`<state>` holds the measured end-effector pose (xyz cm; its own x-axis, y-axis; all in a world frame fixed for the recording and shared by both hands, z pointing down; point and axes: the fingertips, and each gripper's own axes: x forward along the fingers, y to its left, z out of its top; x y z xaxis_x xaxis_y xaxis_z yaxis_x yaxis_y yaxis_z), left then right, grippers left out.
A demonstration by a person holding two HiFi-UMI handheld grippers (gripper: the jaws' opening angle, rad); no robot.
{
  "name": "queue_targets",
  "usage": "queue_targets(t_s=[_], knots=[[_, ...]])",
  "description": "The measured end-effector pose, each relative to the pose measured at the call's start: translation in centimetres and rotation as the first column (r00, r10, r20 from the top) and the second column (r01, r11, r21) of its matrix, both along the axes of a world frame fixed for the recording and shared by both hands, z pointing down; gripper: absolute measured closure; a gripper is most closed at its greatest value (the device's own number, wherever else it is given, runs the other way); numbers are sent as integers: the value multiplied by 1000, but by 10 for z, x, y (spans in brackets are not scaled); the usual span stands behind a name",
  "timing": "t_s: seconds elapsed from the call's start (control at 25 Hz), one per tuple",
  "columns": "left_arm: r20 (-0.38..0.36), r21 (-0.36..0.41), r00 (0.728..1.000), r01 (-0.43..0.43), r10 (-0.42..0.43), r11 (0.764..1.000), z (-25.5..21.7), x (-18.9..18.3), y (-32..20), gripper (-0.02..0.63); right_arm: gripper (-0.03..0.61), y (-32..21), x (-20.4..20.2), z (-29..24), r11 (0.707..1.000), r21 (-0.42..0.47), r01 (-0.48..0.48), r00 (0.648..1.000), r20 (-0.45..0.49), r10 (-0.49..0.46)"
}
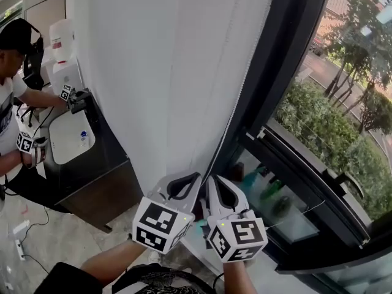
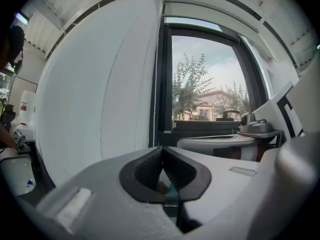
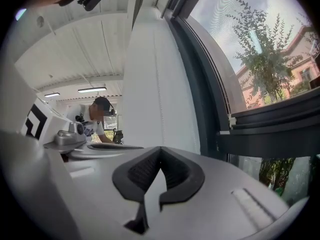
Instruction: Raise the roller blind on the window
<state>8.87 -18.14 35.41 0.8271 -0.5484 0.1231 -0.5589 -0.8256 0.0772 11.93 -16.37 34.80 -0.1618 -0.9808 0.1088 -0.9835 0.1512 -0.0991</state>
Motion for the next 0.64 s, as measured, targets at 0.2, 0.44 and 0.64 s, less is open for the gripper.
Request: queue_targets(t_s=[0.2, 0.44, 0.64], knots=[[-7, 1, 1000, -4, 4, 1000, -4, 1, 0, 612, 573, 1, -1, 1, 1000, -3, -3, 1000, 1, 3], [-3, 0, 1000, -10, 10, 1000, -3, 0, 1, 612, 573, 1, -1, 3, 1000, -6, -7, 1000, 4, 7], [-4, -8, 1000, -16, 16, 1000, -2, 1, 2, 612, 573, 0, -1, 3, 1000, -6, -8, 1000, 3, 8]])
